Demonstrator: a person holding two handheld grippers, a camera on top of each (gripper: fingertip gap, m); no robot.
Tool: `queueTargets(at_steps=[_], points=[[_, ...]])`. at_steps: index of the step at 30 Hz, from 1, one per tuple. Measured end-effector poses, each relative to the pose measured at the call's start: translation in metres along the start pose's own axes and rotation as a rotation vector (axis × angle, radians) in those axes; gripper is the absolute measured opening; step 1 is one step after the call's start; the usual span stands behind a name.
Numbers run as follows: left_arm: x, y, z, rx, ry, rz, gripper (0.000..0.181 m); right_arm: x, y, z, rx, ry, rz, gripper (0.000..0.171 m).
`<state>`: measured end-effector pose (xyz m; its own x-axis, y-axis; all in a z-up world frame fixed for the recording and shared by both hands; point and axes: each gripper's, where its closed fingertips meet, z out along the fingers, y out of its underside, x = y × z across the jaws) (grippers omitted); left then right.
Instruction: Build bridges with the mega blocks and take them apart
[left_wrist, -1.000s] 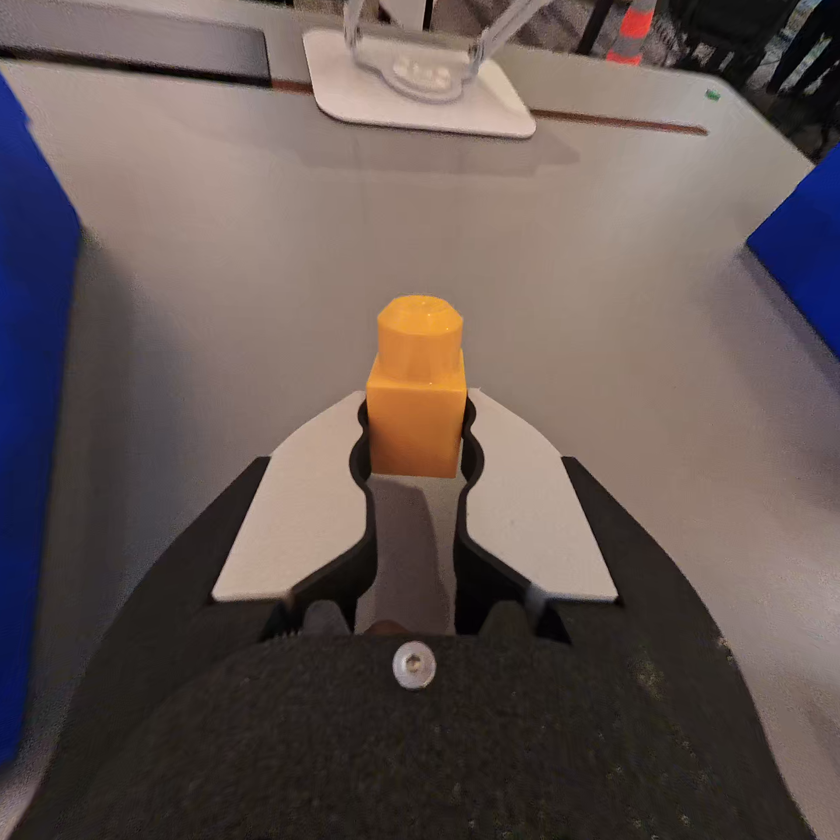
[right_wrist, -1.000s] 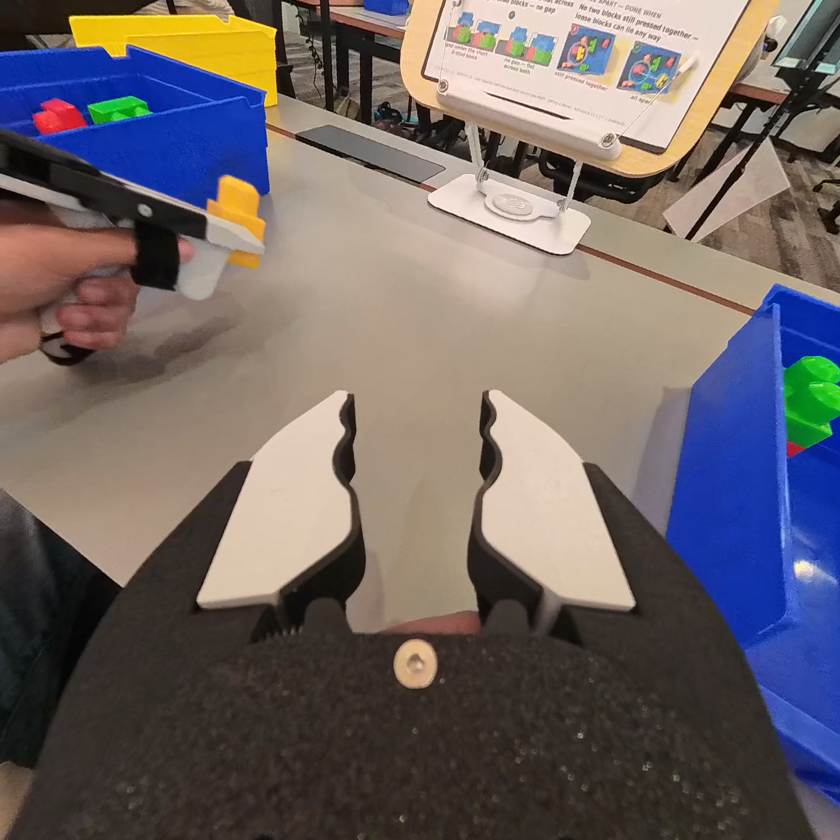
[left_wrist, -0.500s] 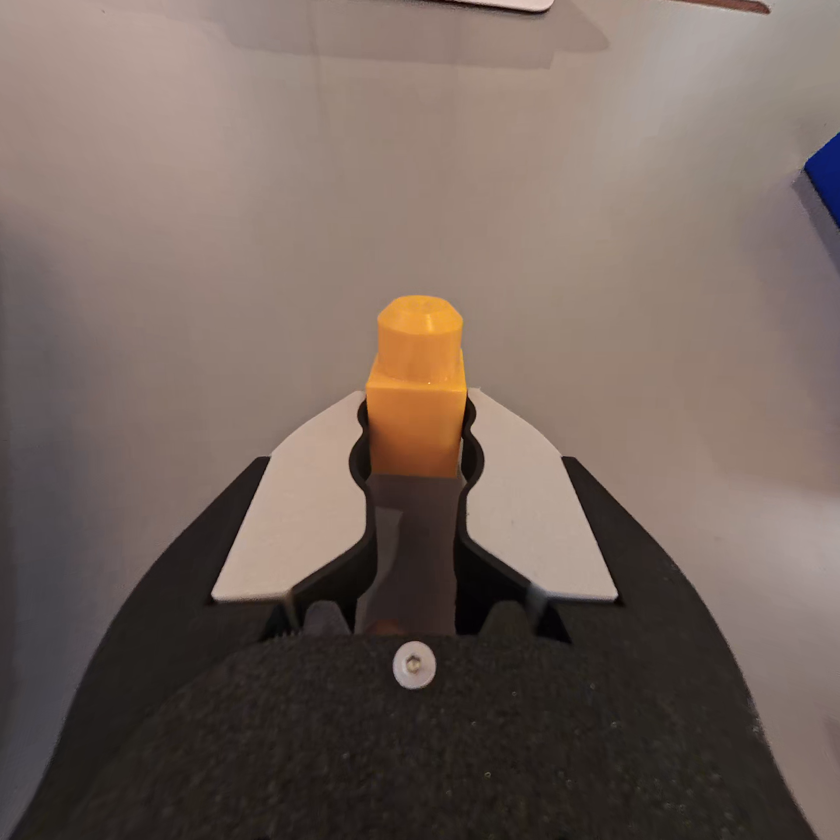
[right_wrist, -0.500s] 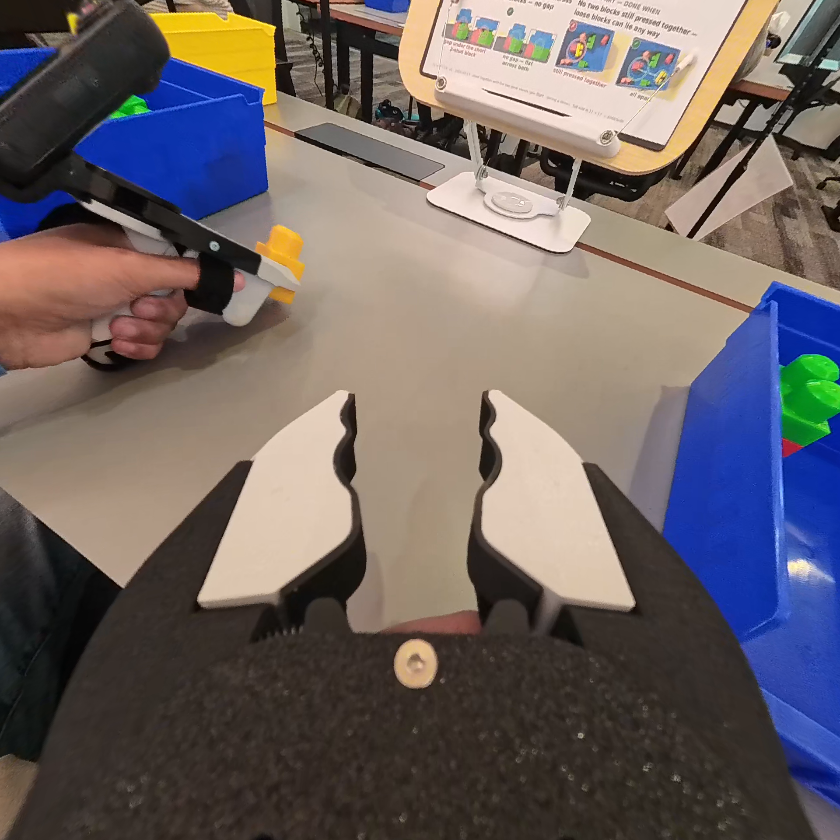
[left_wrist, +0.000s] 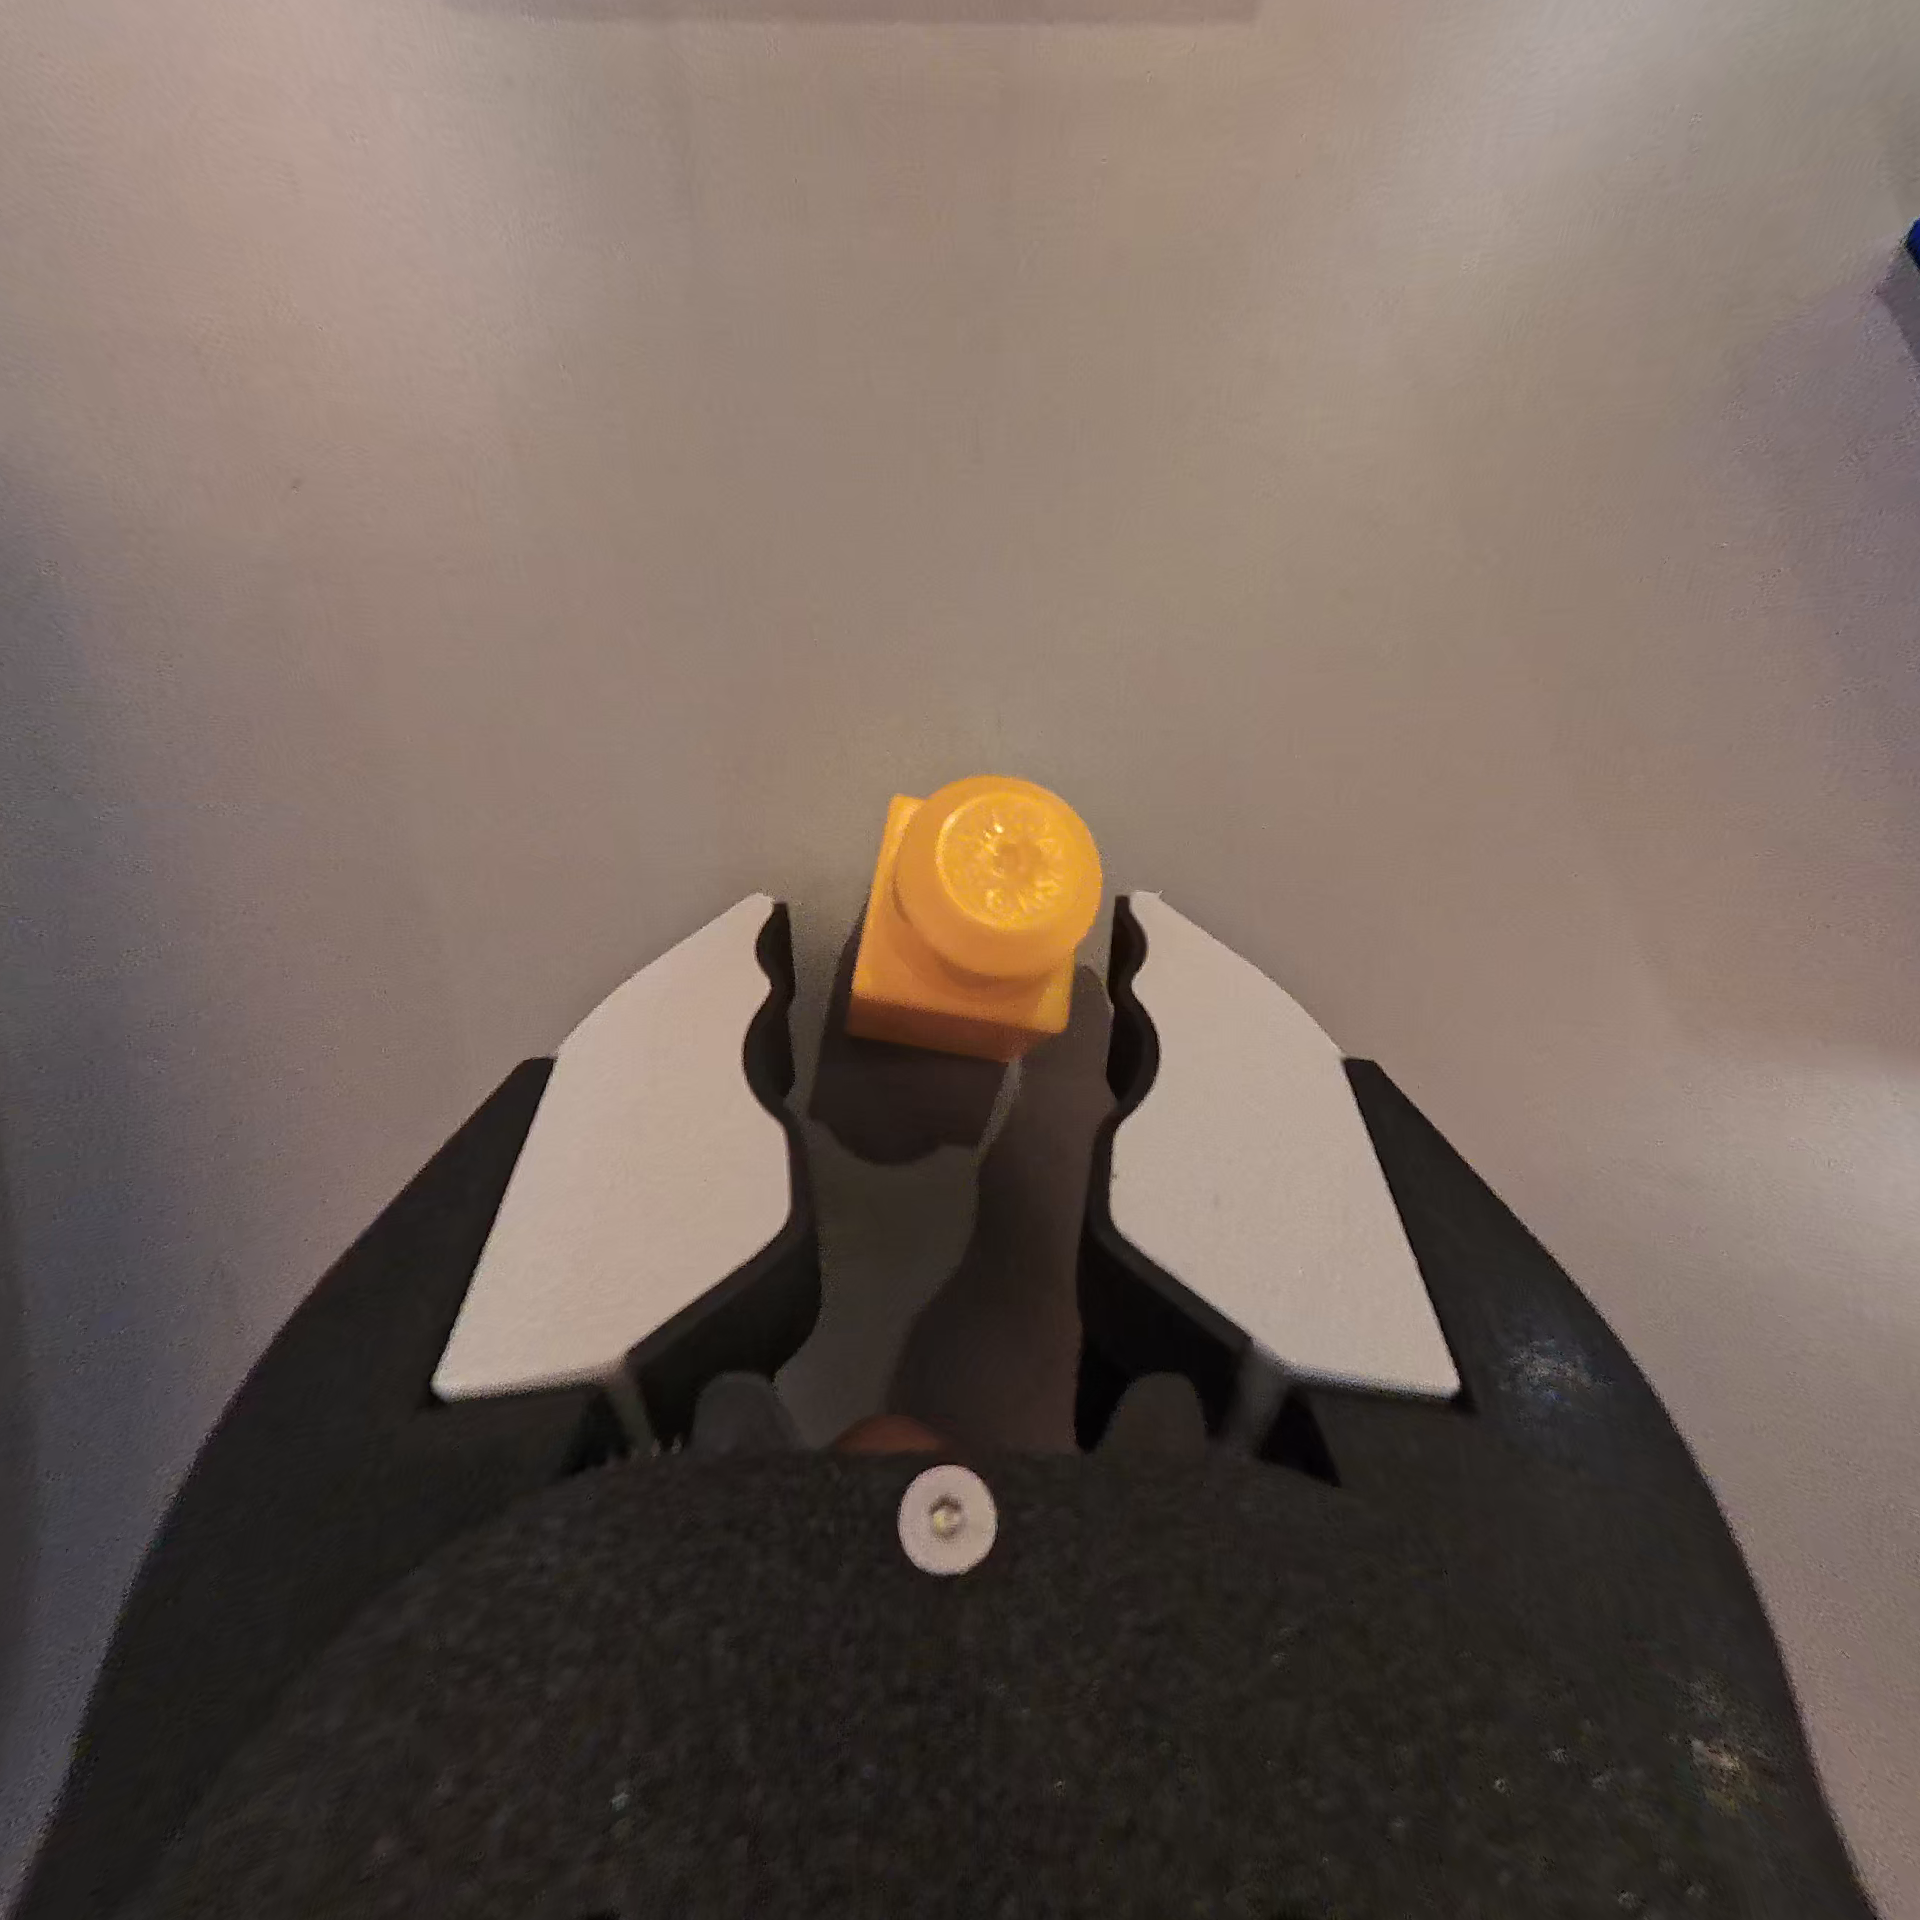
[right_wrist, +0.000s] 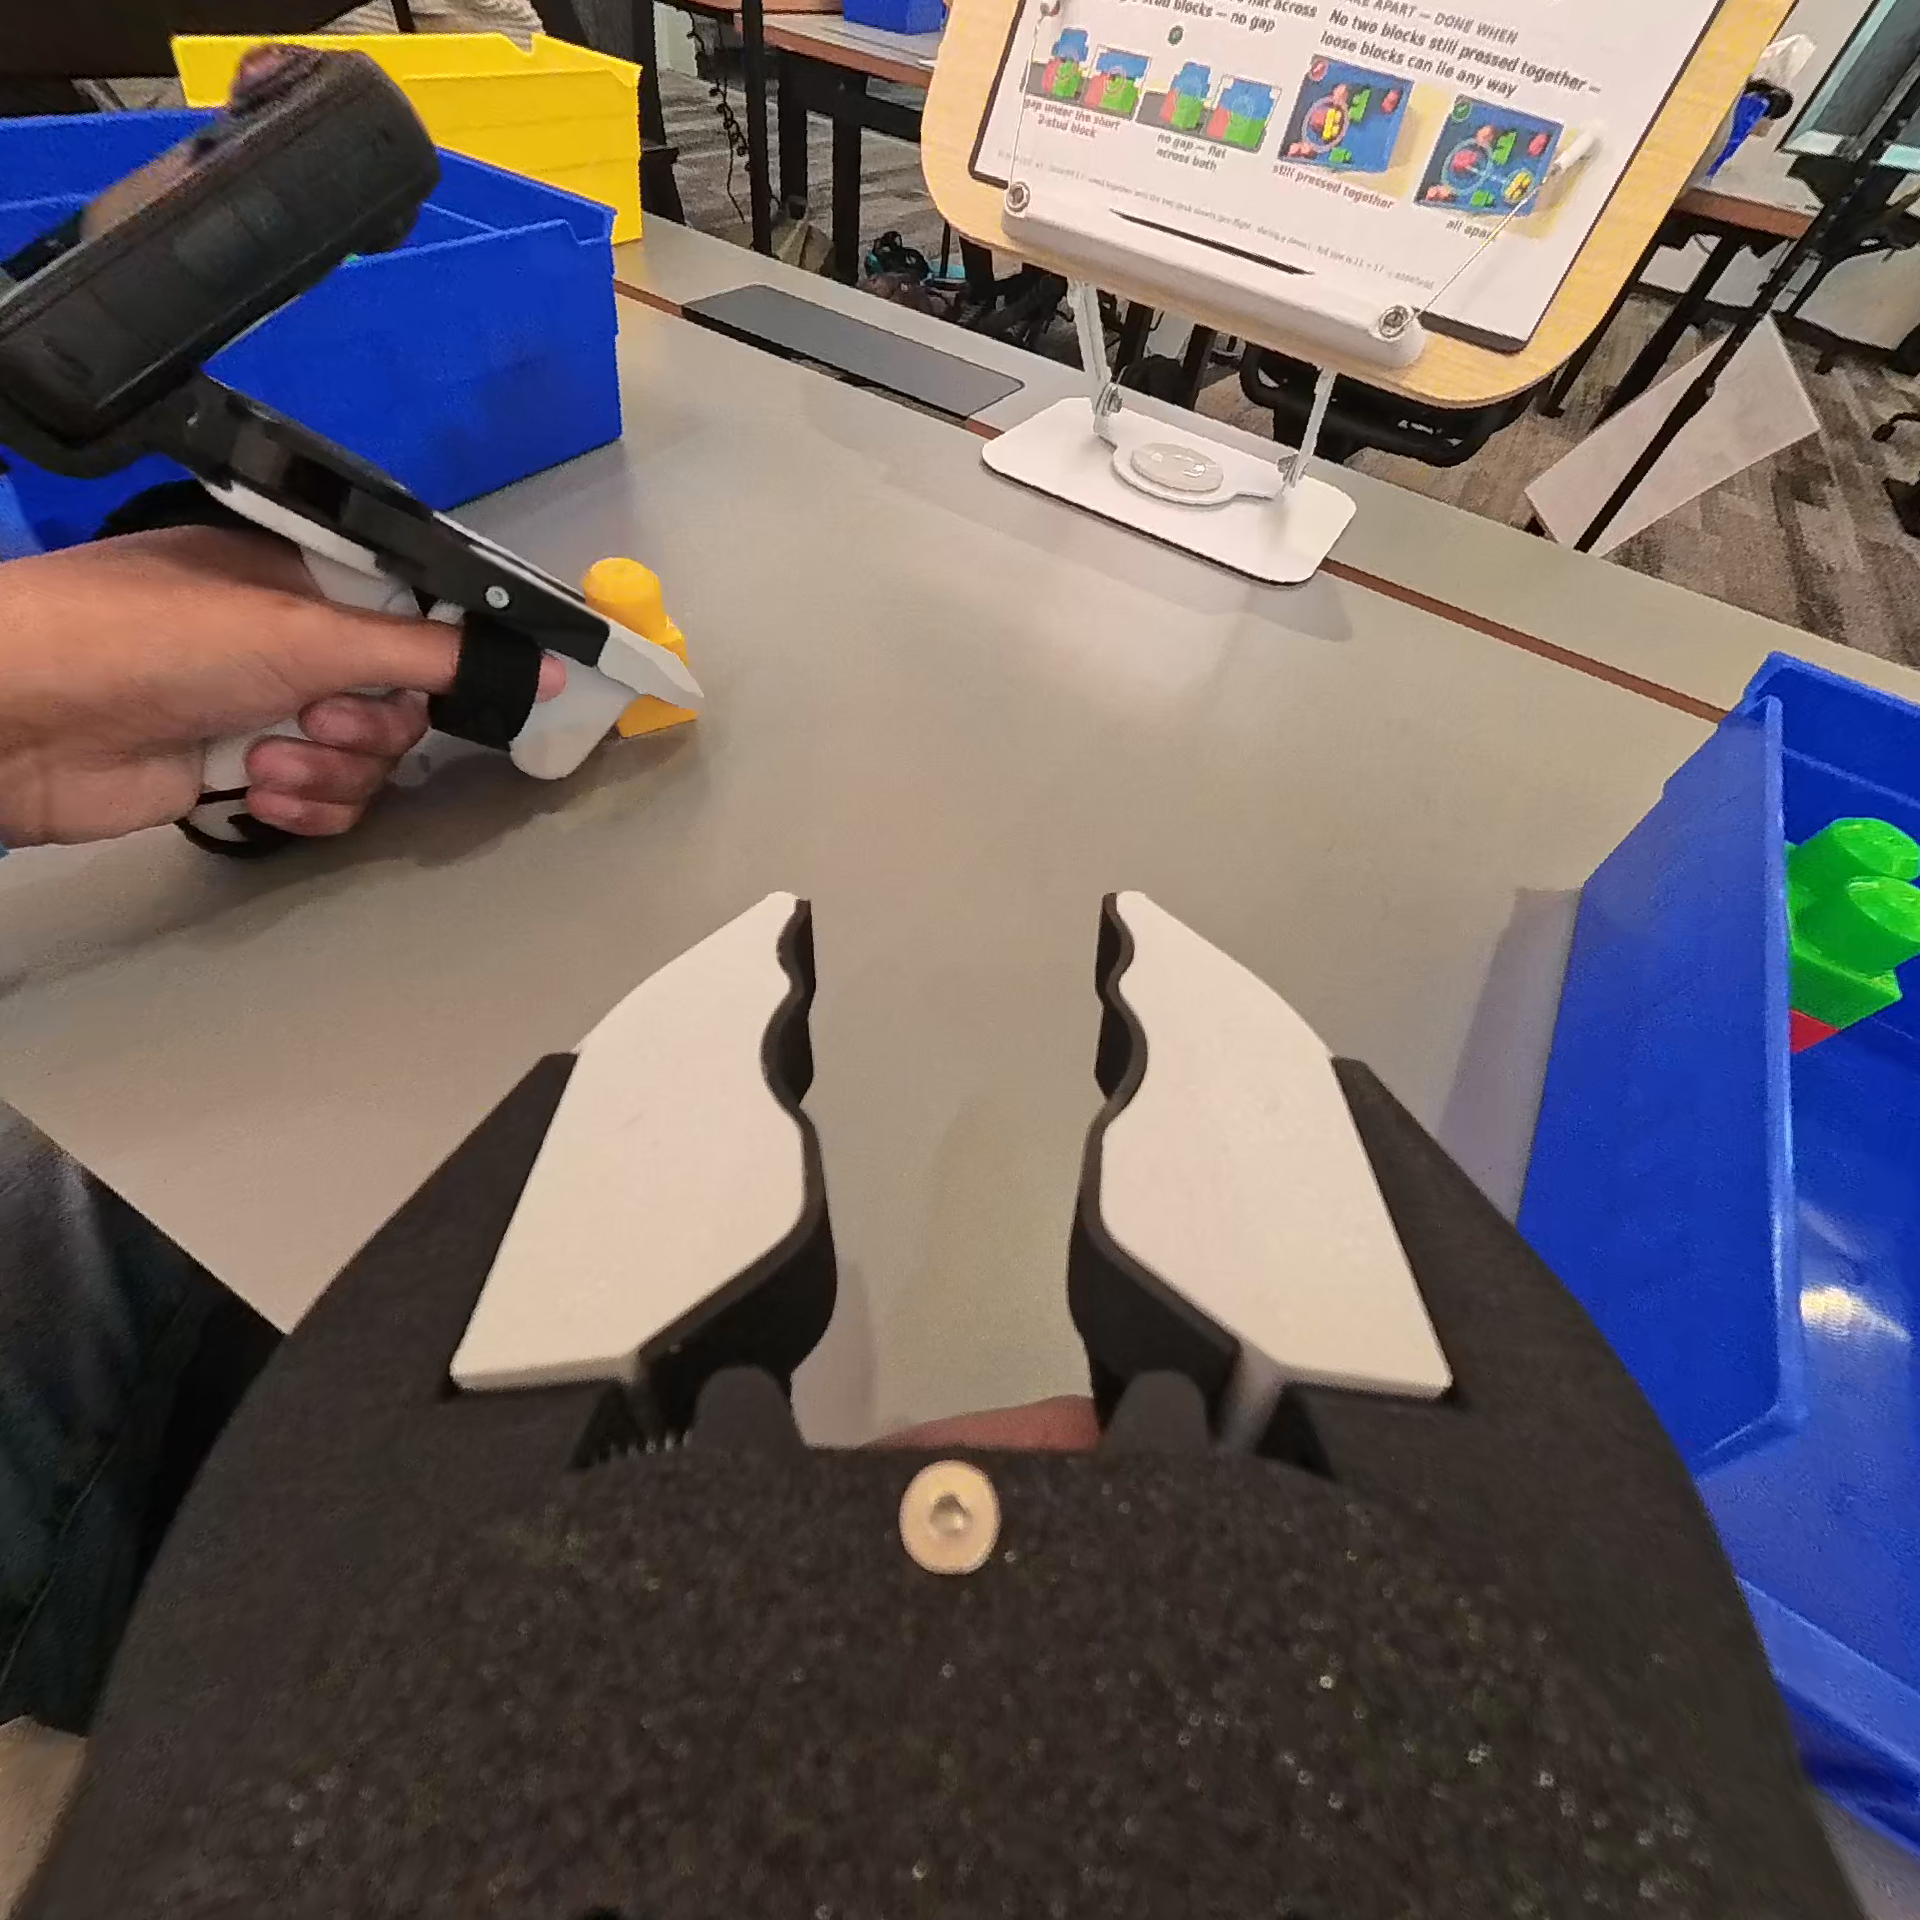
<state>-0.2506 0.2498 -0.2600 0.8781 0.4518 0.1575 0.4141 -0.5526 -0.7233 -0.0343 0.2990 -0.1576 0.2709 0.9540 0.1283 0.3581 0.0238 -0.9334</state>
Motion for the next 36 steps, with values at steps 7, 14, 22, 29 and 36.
queueTargets(at_steps=[7, 14, 22, 29, 36], points=[[0.011, -0.034, -0.108, 0.315, -0.003, 0.210, 0.062, -0.003, -0.003, -0.001, 0.010, -0.018, -0.002, 0.052], [-0.055, -0.014, -0.243, 0.567, -0.216, 0.071, 0.059, 0.004, 0.001, 0.002, 0.019, 0.018, 0.029, 0.056], [-0.071, 0.043, -0.248, 0.485, -0.305, 0.062, 0.059, 0.008, 0.001, 0.000, 0.019, 0.041, 0.016, 0.056], [-0.096, 0.043, -0.244, 0.384, -0.322, 0.155, 0.057, 0.005, 0.005, 0.002, 0.004, 0.027, 0.011, 0.055], [-0.139, -0.002, -0.230, 0.227, -0.265, 0.401, 0.057, 0.000, 0.008, 0.005, -0.006, 0.010, -0.004, 0.055]])
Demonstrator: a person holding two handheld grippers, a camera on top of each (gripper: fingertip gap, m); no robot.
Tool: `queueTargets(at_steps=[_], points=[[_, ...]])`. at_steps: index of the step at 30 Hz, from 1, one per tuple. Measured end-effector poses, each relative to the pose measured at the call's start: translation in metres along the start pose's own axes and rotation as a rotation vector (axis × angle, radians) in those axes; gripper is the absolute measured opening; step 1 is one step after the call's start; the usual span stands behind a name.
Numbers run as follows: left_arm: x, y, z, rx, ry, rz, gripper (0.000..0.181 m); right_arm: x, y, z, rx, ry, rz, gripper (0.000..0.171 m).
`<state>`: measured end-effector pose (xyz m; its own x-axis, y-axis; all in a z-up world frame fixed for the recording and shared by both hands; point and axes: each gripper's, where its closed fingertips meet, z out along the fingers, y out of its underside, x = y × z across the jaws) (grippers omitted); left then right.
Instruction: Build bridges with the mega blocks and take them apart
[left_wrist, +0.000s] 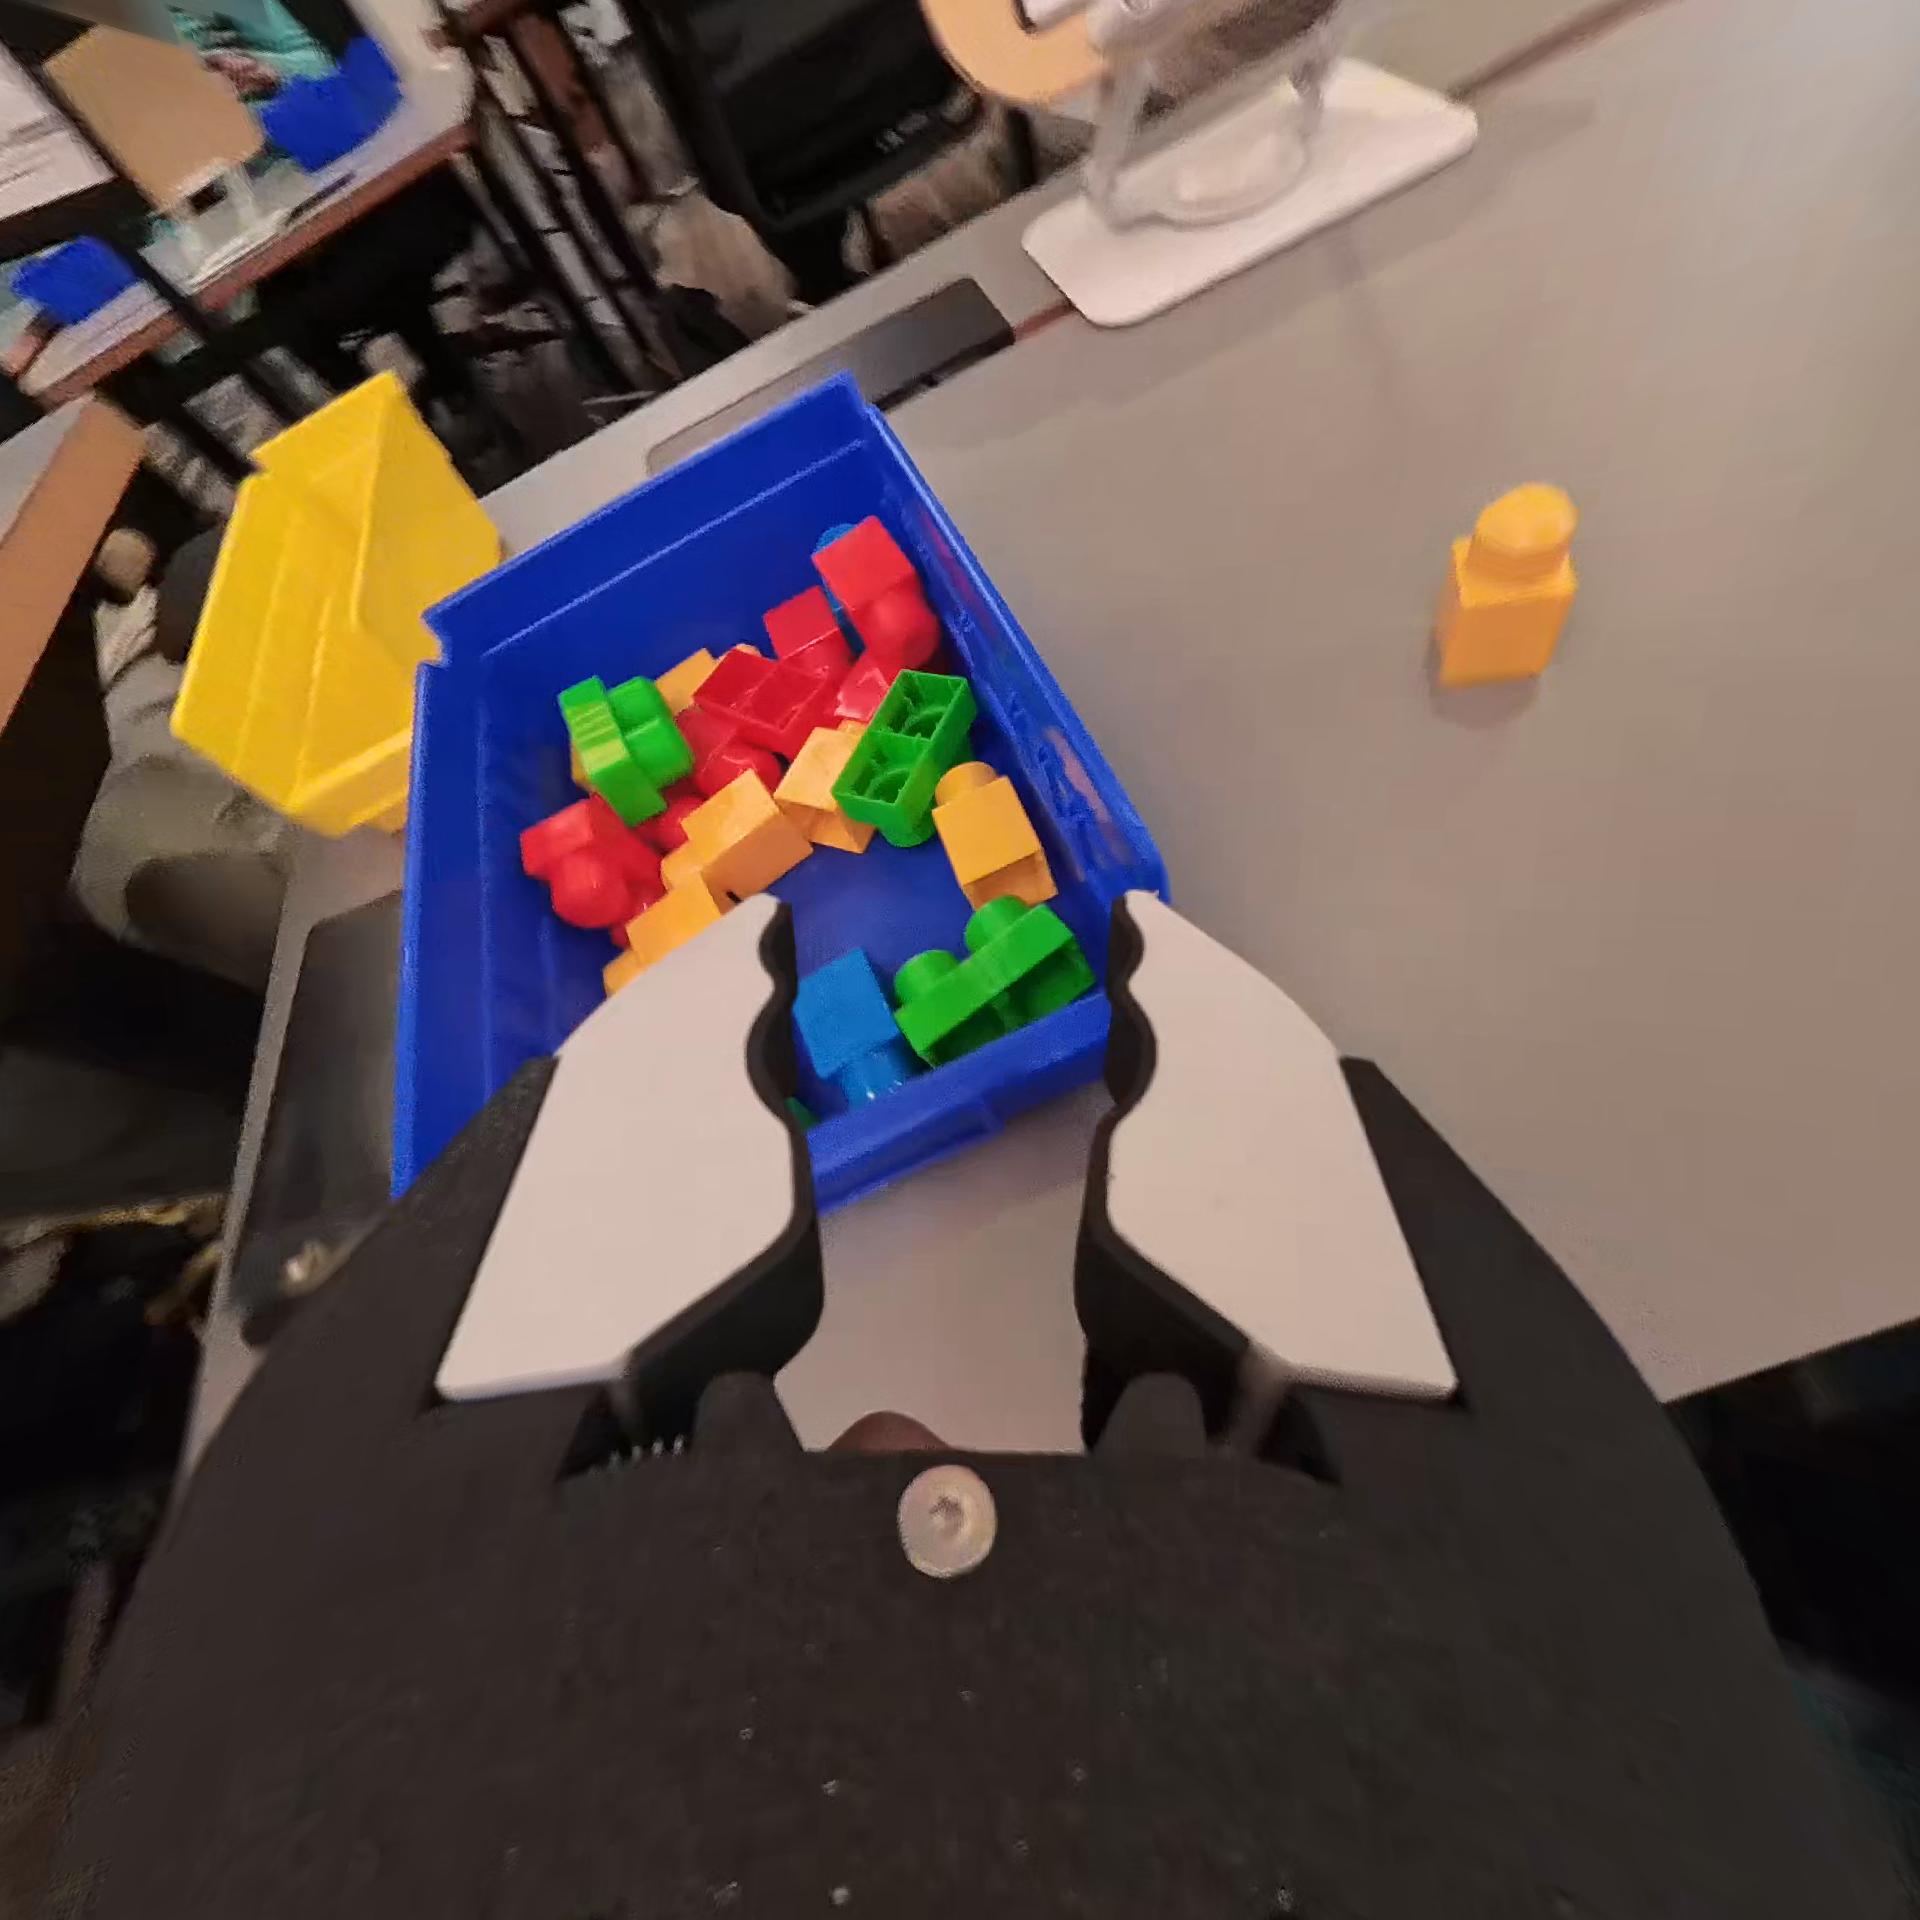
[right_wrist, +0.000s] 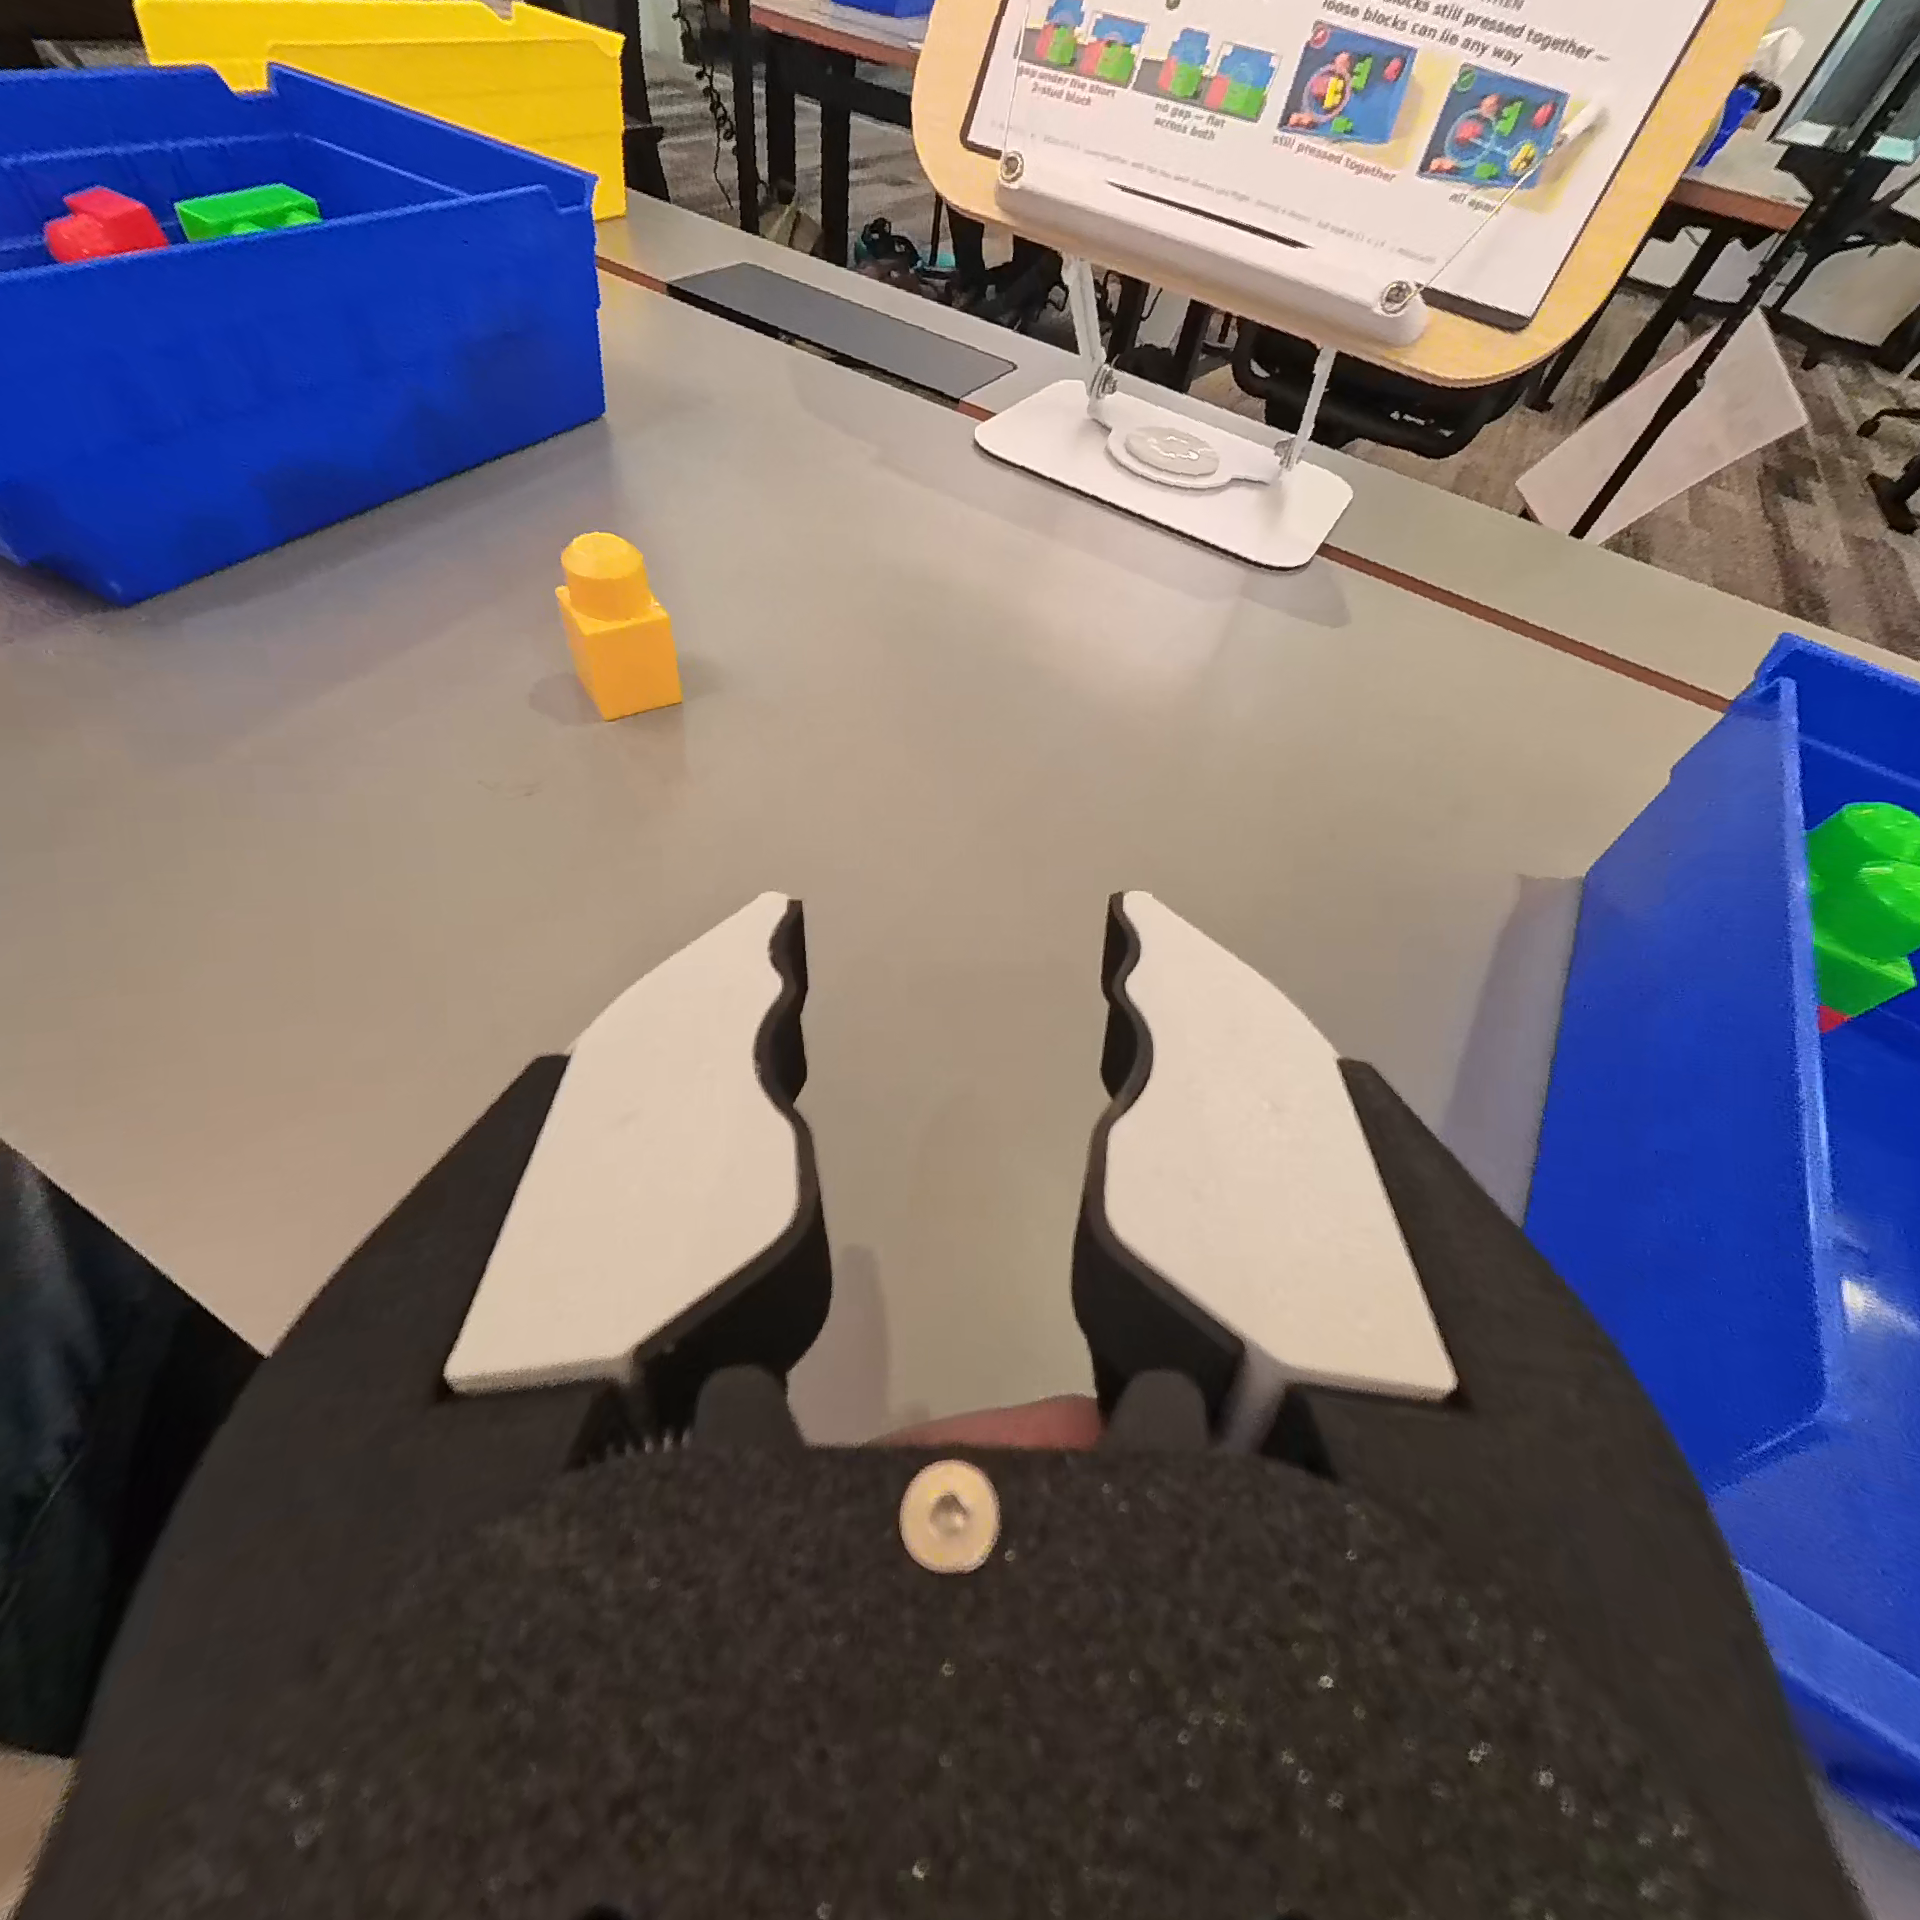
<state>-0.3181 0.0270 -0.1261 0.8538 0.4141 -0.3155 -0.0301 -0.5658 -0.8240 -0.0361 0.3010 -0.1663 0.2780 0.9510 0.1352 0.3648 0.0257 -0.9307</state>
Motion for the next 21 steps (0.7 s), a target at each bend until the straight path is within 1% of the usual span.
queueTargets(at_steps=[2, 4, 5, 7, 9, 11, 13, 15, 18, 21], points=[[-0.015, 0.002, 0.023, -0.078, 0.048, 0.076, 0.058, 0.000, 0.000, 0.000, -0.001, -0.004, 0.003, 0.055], [-0.029, 0.005, 0.048, -0.144, 0.112, 0.125, 0.054, 0.002, 0.001, 0.000, -0.003, -0.001, 0.002, 0.055], [-0.041, 0.006, 0.059, -0.174, 0.107, 0.150, 0.055, 0.002, 0.001, -0.001, -0.003, 0.000, 0.003, 0.055], [-0.055, 0.010, 0.079, -0.237, 0.151, 0.230, 0.055, 0.004, 0.000, -0.002, -0.002, 0.002, 0.005, 0.054], [-0.062, 0.021, 0.096, -0.335, 0.210, 0.299, 0.059, 0.005, 0.000, -0.002, -0.003, 0.004, 0.004, 0.054], [-0.076, 0.033, 0.112, -0.422, 0.205, 0.406, 0.059, 0.005, 0.001, -0.002, -0.006, 0.003, 0.004, 0.054], [-0.083, 0.047, 0.124, -0.505, 0.237, 0.513, 0.059, 0.006, 0.002, -0.001, -0.009, 0.002, 0.003, 0.054], [-0.086, 0.056, 0.133, -0.541, 0.286, 0.597, 0.059, 0.006, 0.002, -0.001, -0.009, 0.002, 0.002, 0.054], [-0.081, 0.061, 0.145, -0.562, 0.383, 0.633, 0.057, 0.006, 0.003, -0.001, -0.014, 0.001, -0.001, 0.054], [-0.087, 0.063, 0.156, -0.591, 0.414, 0.680, 0.055, 0.007, 0.003, -0.001, -0.014, 0.004, -0.005, 0.053]])
